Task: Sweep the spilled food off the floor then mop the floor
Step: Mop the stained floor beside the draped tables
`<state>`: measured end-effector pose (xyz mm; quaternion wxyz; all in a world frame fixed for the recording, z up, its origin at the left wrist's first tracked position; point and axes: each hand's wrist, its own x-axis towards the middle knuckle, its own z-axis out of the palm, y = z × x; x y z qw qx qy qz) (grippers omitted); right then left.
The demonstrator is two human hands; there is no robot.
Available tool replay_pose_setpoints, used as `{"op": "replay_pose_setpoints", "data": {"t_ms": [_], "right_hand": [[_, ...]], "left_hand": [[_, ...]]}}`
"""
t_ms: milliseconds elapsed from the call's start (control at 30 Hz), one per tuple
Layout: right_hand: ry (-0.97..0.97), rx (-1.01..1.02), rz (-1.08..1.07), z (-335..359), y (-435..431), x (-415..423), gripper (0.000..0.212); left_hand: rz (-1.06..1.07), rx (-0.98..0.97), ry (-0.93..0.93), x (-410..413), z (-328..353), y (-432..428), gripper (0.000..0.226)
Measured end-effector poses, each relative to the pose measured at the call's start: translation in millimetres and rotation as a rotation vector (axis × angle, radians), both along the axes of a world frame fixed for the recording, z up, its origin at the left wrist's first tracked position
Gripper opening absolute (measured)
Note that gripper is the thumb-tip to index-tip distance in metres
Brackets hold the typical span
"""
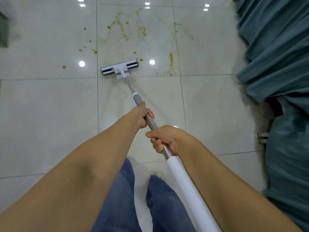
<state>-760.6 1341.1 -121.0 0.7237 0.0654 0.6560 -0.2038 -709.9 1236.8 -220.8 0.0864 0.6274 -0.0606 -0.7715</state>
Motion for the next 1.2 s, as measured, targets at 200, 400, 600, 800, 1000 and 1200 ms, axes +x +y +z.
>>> {"op": "replay_pose_setpoints", "data": {"t_ms": [200, 400, 600, 800, 1000, 1200], "right_hand": [[0.013, 0.001, -0.069, -17, -126, 7, 0.020], [-0.031, -0.041, -0.184, -20, -267, 35, 0.019], [-0.029, -0.073, -0.250, -22, -362, 37, 0.022], [-0.023, -0.054, -0.314, -27, -337, 33, 0.024], [-0.011, -0.052, -0.351, -27, -278, 43, 0.021], [-0.032, -0.053, -0.400, -15, -202, 47, 0.022]], "left_hand": [[-0.059, 0.012, 0.019, 1, -13, -133, 0.036], [-0.156, -0.025, -0.032, 18, -16, -278, 0.035], [-0.183, -0.045, -0.031, 13, -18, -374, 0.036], [-0.222, -0.005, -0.058, 6, -24, -353, 0.036], [-0.231, 0.006, -0.056, 15, -19, -296, 0.037], [-0.299, 0.019, -0.092, 16, -6, -221, 0.038]]}}
